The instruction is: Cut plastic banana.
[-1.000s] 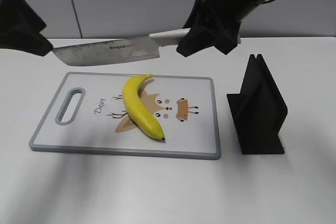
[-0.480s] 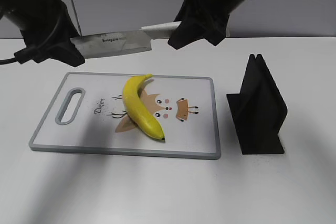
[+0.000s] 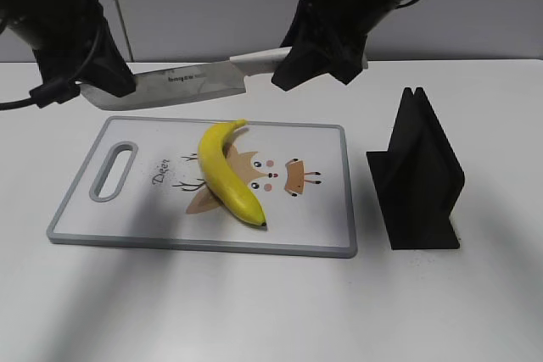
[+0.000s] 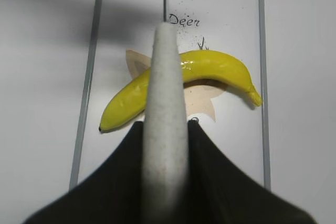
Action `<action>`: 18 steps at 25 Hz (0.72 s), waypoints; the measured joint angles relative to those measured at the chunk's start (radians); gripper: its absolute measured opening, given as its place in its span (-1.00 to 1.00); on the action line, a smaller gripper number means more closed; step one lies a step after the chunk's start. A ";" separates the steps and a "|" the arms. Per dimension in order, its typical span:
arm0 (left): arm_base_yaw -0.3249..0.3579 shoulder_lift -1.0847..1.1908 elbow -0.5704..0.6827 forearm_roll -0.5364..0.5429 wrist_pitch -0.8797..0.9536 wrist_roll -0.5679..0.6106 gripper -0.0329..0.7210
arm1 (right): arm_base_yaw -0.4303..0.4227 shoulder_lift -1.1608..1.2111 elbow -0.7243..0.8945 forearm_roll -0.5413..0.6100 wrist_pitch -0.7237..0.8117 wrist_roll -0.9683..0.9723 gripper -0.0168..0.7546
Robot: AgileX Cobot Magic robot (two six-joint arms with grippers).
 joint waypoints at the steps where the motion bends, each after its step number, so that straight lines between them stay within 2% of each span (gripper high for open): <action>1: 0.000 0.000 0.000 0.003 0.004 0.006 -0.86 | 0.000 0.001 0.000 0.001 0.000 -0.003 -0.49; 18: -0.002 0.040 -0.001 0.010 -0.024 0.011 -0.89 | 0.000 0.026 -0.001 -0.014 -0.030 -0.015 -0.49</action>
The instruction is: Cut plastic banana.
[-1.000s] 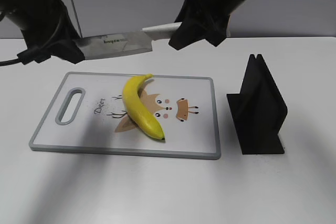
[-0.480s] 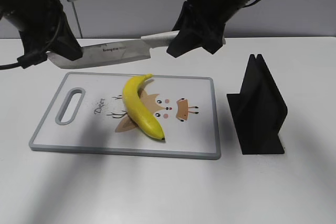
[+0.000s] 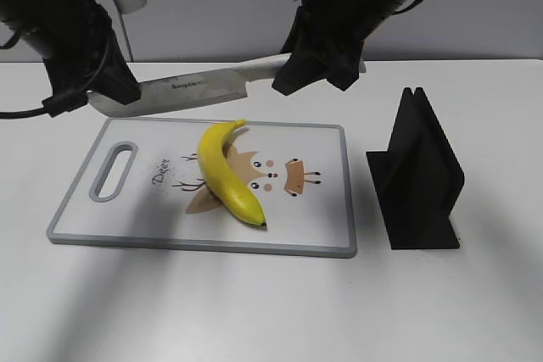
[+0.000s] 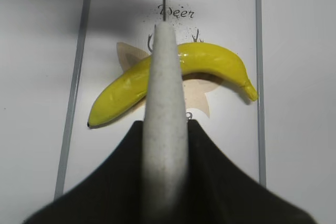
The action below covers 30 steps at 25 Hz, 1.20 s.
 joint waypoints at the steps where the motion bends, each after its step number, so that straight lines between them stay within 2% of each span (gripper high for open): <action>1: 0.000 0.000 0.000 0.001 -0.001 0.000 -0.89 | 0.000 0.004 0.000 -0.002 -0.002 0.000 -0.49; 7: 0.000 0.029 0.000 0.006 -0.012 0.000 -0.89 | 0.000 0.046 -0.001 -0.041 -0.023 0.000 -0.49; 14: -0.031 0.068 0.000 -0.004 -0.055 -0.001 -0.90 | 0.001 0.116 -0.003 -0.180 -0.039 0.043 -0.49; 22: -0.035 0.133 -0.003 -0.027 -0.067 -0.012 -0.90 | 0.004 0.144 -0.003 -0.236 -0.046 0.055 -0.49; 30: -0.034 0.289 -0.030 -0.070 -0.112 -0.024 -0.89 | 0.004 0.289 -0.015 -0.291 -0.101 0.099 -0.48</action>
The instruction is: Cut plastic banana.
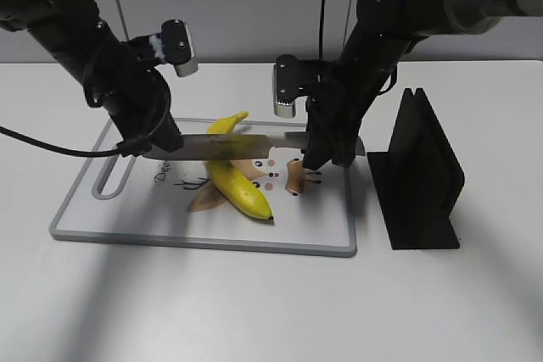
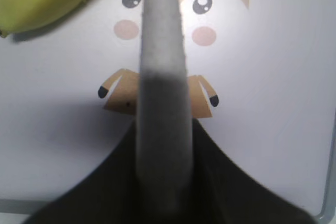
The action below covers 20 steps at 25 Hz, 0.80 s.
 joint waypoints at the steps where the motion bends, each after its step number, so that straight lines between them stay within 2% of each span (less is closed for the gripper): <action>1: 0.000 0.007 -0.005 -0.001 0.005 -0.005 -0.89 | 0.000 0.001 -0.001 -0.001 -0.002 0.001 -0.48; 7: 0.004 0.007 -0.007 -0.007 0.012 -0.019 -0.88 | 0.000 0.003 -0.024 -0.010 0.018 0.017 -0.48; 16: -0.003 -0.040 0.015 0.012 0.005 -0.032 -0.88 | 0.000 0.027 -0.163 -0.036 0.218 0.073 -0.48; 20: -0.003 -0.081 0.016 0.033 0.007 -0.033 -0.88 | 0.002 0.013 -0.179 -0.034 0.232 0.080 -0.48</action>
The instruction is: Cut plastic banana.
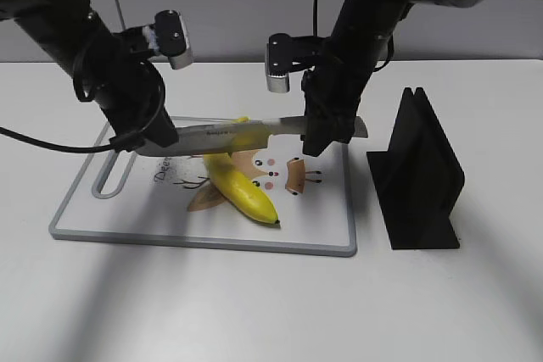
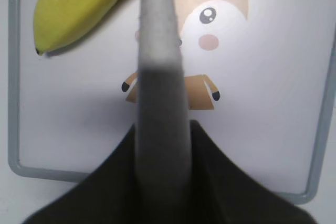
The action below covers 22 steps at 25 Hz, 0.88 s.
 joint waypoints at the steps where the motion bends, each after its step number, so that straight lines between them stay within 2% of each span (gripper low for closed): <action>1: 0.000 -0.011 0.000 0.003 0.000 0.000 -0.88 | 0.001 -0.011 0.000 0.000 0.000 0.002 -0.48; 15: -0.003 -0.170 0.000 -0.001 0.076 -0.009 -0.84 | 0.005 -0.155 -0.010 0.000 0.071 -0.006 -0.48; 16: -0.003 -0.175 0.000 -0.001 0.078 -0.015 -0.78 | 0.005 -0.157 -0.011 0.002 0.078 -0.007 -0.48; 18: 0.000 -0.178 0.000 0.007 0.093 -0.023 -0.52 | 0.003 -0.159 -0.011 -0.005 0.092 -0.006 -0.49; 22: 0.003 -0.178 0.004 -0.027 0.103 -0.028 0.44 | -0.002 -0.161 -0.011 -0.027 0.094 0.002 -0.49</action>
